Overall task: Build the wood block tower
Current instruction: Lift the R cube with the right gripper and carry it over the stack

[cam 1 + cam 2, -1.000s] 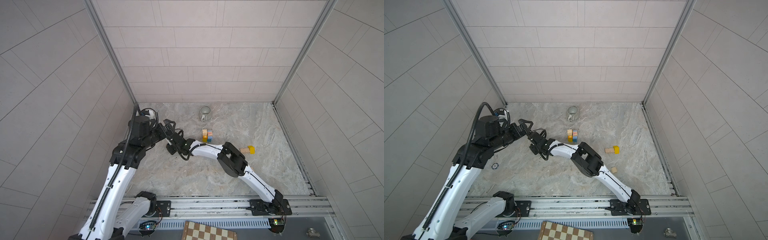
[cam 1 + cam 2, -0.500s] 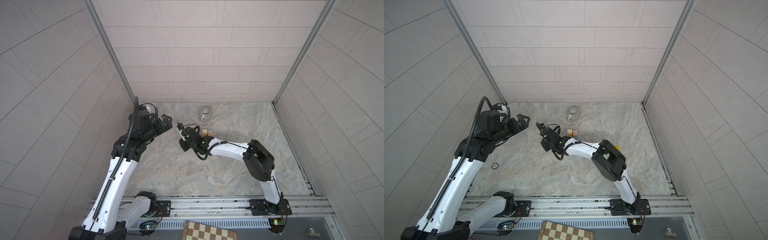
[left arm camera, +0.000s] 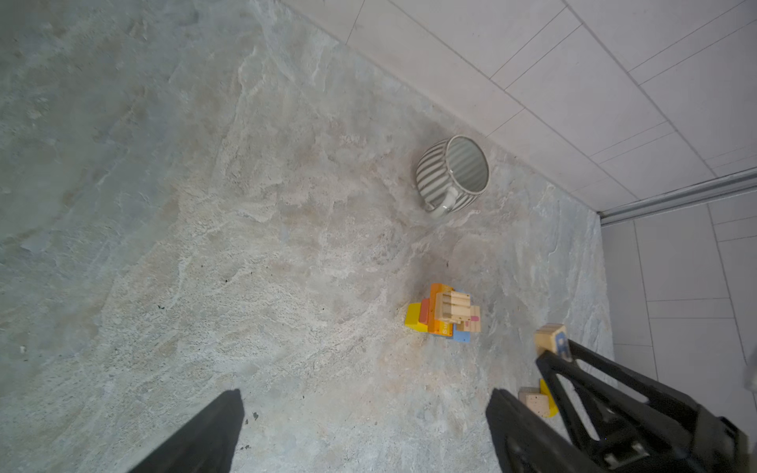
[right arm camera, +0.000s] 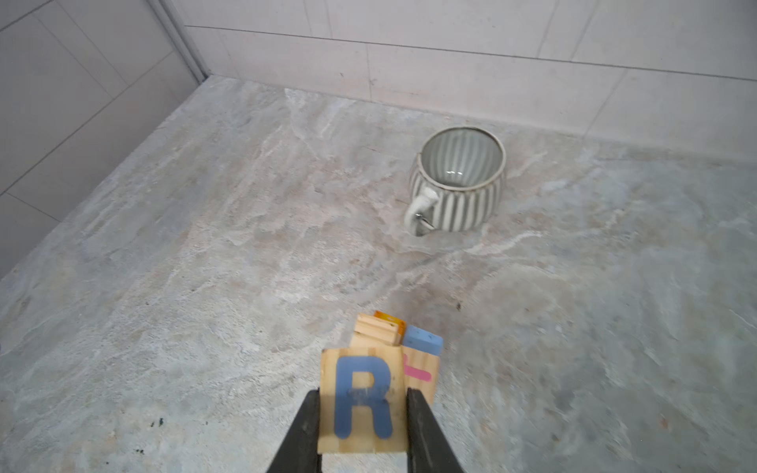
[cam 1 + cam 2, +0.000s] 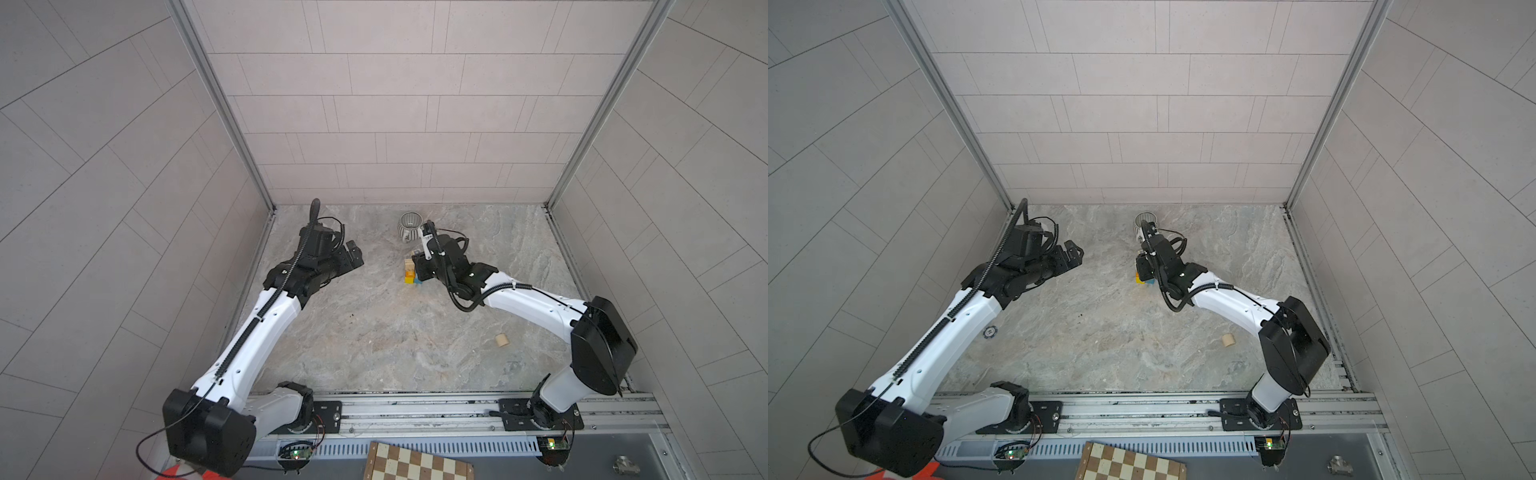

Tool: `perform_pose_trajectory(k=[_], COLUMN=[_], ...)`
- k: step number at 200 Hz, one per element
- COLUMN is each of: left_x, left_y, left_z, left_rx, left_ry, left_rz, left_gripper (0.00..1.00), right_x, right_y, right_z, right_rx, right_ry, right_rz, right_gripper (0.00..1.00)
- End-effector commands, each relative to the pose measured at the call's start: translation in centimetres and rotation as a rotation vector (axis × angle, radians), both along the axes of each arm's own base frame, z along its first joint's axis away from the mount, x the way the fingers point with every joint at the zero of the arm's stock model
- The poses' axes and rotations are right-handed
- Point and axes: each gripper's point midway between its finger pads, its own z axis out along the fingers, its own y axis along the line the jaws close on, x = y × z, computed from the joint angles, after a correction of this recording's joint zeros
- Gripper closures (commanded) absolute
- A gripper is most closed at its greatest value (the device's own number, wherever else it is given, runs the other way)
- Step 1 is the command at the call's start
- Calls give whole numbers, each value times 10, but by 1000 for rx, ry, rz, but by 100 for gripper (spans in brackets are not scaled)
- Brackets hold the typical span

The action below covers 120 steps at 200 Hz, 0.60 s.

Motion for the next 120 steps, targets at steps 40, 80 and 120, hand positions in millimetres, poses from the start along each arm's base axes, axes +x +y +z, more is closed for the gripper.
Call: perform_pose_trajectory(k=[40,80,120], left_x=[4,3,2], left_y=[-4,-9,-13], left_z=[-13,-33,-42], left_rx=[30,65,110], left_ry=[30,125,223], left_rz=[-21,-75,-149], left_gripper=[2,1,1], right_x=[1,8,13], right_y=[-40,-36,-28], right_z=[-21,-33,-42], right_rx=[34,59,66], right_ry=[78,128,185], right_rz=[-72,-60,-30], right_gripper=[84,84,83])
